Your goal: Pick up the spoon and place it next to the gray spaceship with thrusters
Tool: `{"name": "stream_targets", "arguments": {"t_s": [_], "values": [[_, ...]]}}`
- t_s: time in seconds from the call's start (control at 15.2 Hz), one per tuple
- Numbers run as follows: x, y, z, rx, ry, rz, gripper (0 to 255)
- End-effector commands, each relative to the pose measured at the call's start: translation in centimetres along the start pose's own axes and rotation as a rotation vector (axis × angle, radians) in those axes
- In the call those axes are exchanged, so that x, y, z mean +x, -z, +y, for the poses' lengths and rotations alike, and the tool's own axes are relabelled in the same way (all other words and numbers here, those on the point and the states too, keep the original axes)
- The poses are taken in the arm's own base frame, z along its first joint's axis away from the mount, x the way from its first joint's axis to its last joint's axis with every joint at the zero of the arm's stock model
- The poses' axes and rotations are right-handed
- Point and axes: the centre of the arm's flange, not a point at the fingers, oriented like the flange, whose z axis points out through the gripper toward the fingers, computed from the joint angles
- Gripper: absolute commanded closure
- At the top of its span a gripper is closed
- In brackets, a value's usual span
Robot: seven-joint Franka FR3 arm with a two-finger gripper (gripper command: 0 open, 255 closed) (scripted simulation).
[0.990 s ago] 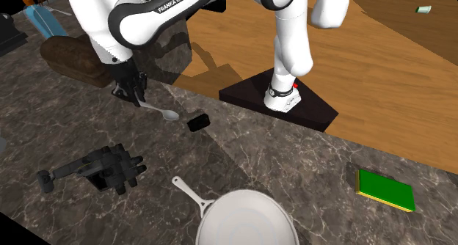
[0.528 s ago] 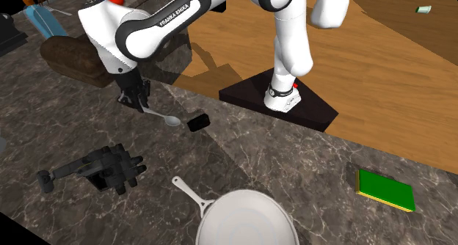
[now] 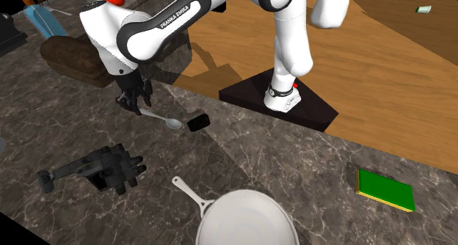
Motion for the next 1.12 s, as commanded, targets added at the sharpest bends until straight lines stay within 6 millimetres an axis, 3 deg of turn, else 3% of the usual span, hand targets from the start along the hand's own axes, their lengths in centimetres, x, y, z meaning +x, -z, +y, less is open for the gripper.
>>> {"name": "stream_targets", "arguments": {"t_s": [0.0,0.26,0.53,1.06], "values": [[0.0,0.0,0.0,0.000,0.000,0.000,0],[0.0,0.0,0.0,0.000,0.000,0.000,0],[0.0,5.0,0.0,0.000,0.000,0.000,0],[0.0,5.0,0.0,0.000,0.000,0.000,0]]}}
